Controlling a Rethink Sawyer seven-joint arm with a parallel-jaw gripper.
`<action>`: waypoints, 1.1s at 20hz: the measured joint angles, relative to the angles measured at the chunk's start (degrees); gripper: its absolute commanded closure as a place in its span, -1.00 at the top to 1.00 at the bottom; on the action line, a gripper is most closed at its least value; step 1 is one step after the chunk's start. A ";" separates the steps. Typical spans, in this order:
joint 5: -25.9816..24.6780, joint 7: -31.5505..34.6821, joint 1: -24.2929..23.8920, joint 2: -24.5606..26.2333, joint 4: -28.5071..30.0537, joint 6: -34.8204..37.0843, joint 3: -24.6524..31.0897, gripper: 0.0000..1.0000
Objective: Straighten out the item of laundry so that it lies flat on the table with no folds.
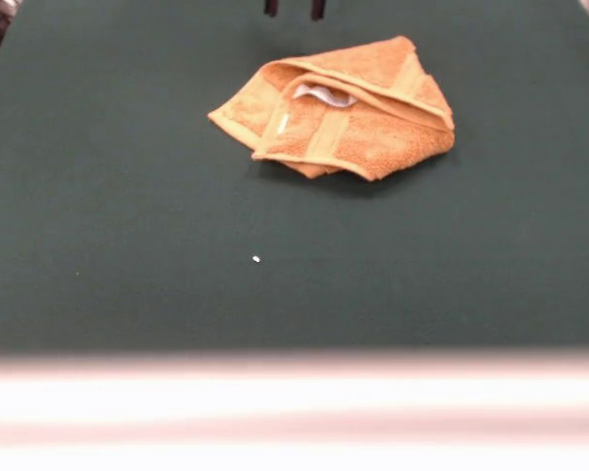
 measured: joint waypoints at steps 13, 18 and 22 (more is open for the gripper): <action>-0.04 0.00 -4.73 0.75 -3.17 0.95 5.04 1.00; -0.04 0.00 -7.03 0.84 -4.35 0.95 7.50 1.00; -0.04 0.00 -9.38 0.84 -5.26 1.02 9.62 1.00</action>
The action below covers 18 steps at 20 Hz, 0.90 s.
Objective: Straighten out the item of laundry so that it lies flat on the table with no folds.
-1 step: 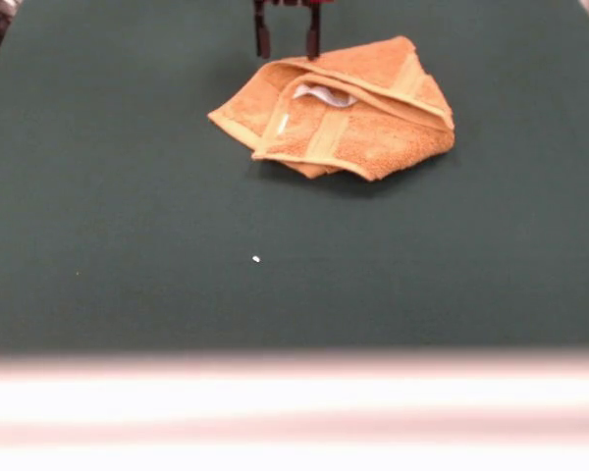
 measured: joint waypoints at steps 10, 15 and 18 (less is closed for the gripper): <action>-0.01 0.00 -2.94 0.61 -2.99 3.28 2.15 1.00; -0.29 0.00 -3.92 2.02 -4.57 3.99 2.78 1.00; -0.57 0.00 -4.88 2.97 -5.34 4.00 3.61 1.00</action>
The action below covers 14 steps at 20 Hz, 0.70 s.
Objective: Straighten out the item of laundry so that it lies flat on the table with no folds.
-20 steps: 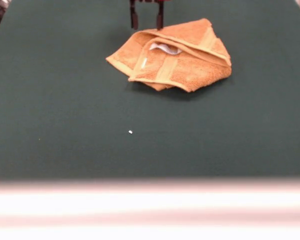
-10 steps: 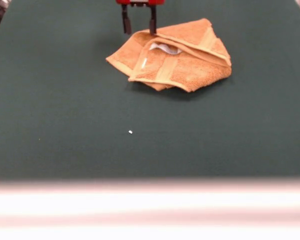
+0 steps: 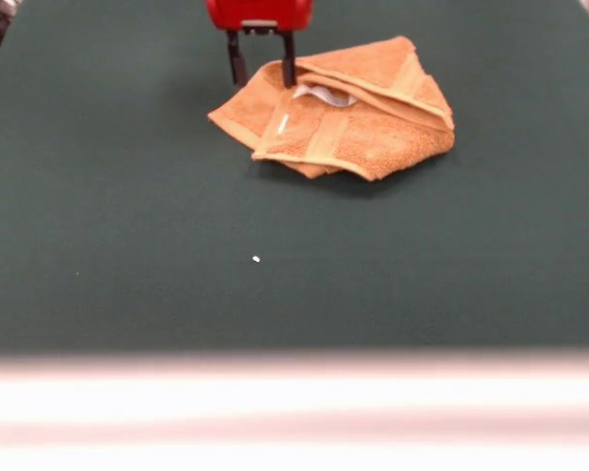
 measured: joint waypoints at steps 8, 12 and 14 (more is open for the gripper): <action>-0.37 0.00 -3.27 2.31 -0.37 0.00 4.18 1.00; -0.52 -0.01 -5.03 3.45 -0.41 -0.01 6.11 1.00; -0.68 -0.01 -6.27 4.51 -0.49 0.00 7.25 1.00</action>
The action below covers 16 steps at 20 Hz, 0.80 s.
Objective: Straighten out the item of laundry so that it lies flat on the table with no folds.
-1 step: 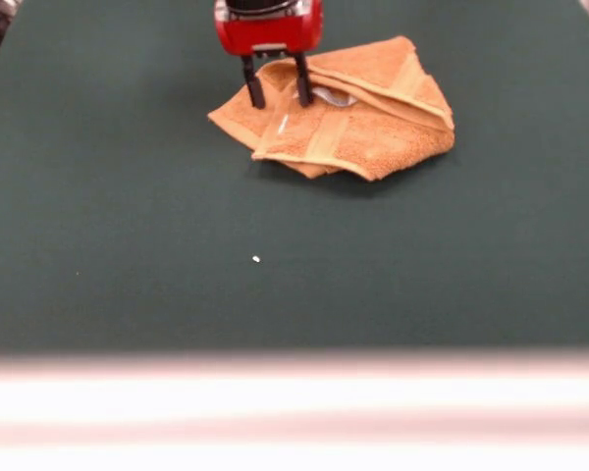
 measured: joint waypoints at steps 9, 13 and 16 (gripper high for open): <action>-3.47 0.01 -1.25 0.55 -0.96 0.21 1.58 1.00; -5.50 0.01 -1.03 0.63 -2.16 1.73 1.77 1.00; -6.08 0.01 -1.07 0.70 -2.99 3.58 2.10 1.00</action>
